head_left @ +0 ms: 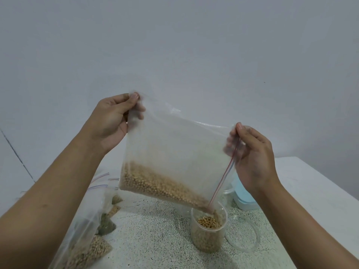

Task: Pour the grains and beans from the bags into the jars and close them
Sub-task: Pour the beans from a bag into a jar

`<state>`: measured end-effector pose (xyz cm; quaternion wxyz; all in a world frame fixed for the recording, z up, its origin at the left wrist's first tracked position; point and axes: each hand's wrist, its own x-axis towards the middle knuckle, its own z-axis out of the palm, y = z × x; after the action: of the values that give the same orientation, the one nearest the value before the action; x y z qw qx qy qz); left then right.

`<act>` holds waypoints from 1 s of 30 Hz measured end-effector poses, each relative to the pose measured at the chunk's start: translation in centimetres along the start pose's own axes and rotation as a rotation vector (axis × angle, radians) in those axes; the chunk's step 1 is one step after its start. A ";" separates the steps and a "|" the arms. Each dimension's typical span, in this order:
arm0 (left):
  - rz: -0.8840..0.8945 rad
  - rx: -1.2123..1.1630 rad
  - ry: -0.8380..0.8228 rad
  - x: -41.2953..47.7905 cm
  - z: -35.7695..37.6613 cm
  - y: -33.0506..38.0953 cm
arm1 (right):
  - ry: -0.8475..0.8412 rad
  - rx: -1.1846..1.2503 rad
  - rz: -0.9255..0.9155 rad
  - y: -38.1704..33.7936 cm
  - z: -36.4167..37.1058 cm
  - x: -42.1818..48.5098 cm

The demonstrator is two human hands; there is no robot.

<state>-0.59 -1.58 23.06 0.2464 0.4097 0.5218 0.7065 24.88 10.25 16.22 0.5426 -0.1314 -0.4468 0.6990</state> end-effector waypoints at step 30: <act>0.025 0.053 -0.004 0.0 -0.4 1.1 | 0.001 0.016 0.019 0.4 0.7 -0.1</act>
<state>-0.78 -2.17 24.01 0.2276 0.4240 0.5345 0.6948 24.17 9.84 16.35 0.5373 -0.1315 -0.4399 0.7075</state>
